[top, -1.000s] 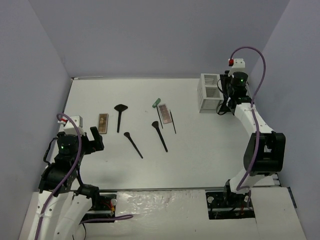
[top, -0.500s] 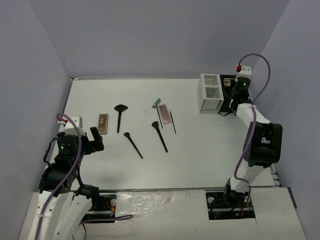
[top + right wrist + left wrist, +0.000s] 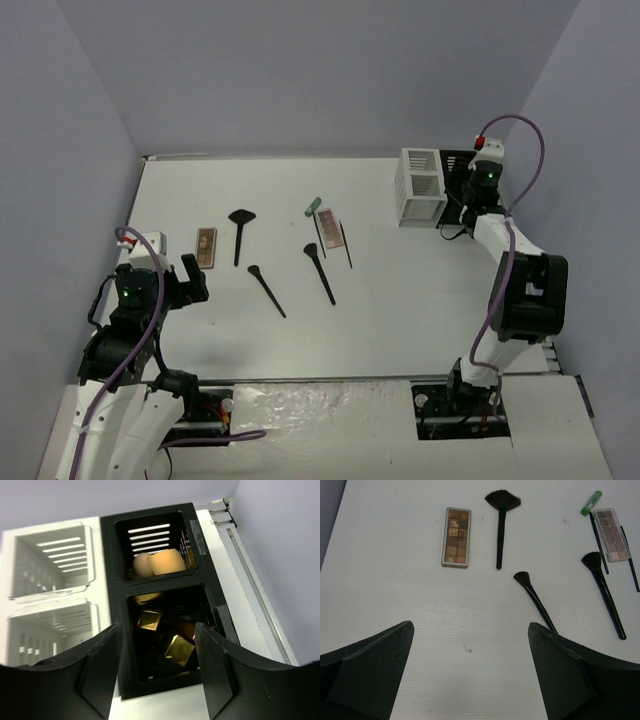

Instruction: Organize the makeup

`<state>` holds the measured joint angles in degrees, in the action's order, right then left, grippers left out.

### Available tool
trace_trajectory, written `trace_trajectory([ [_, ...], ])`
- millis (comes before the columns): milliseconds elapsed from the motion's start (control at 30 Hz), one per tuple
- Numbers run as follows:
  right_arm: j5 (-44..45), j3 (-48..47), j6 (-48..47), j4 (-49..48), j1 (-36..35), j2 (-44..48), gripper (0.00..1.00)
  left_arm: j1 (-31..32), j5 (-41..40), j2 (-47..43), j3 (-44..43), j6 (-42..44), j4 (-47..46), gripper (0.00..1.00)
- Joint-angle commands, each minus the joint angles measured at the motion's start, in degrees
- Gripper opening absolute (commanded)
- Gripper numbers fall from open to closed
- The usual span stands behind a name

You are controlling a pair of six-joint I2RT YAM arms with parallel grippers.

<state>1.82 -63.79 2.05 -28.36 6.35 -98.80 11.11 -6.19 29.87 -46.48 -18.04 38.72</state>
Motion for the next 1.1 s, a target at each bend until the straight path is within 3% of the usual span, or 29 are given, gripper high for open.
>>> trace_trajectory([
  [0, -1.2, 0.8, 3.7, -3.3, -0.4, 12.6, 0.57, -0.6, 1.0, 2.2, -1.1, 0.1, -3.3, 0.97],
  [200, -5.6, 3.2, 9.9, 6.2, -0.5, 24.7, 0.64, -0.4, 6.3, 9.0, -3.1, 0.0, -6.8, 0.97],
  [367, -12.9, 8.2, 15.4, 10.5, -0.5, 33.0, 0.84, 0.9, 12.5, 24.7, -12.2, 0.5, -8.9, 0.97],
  [500, -16.4, 12.7, 17.3, 11.1, -0.5, 40.5, 0.94, 3.1, 14.6, 40.2, -21.0, 1.6, -10.0, 0.97],
  [767, -18.3, 19.1, 18.1, 12.6, -0.5, 51.3, 0.95, 7.3, 15.7, 68.2, -43.2, 1.8, -10.2, 0.95],
  [1067, -20.6, 24.0, 18.5, 12.8, -3.1, 52.4, 0.95, 11.8, 17.0, 93.1, -65.2, 3.3, -13.3, 0.79],
])
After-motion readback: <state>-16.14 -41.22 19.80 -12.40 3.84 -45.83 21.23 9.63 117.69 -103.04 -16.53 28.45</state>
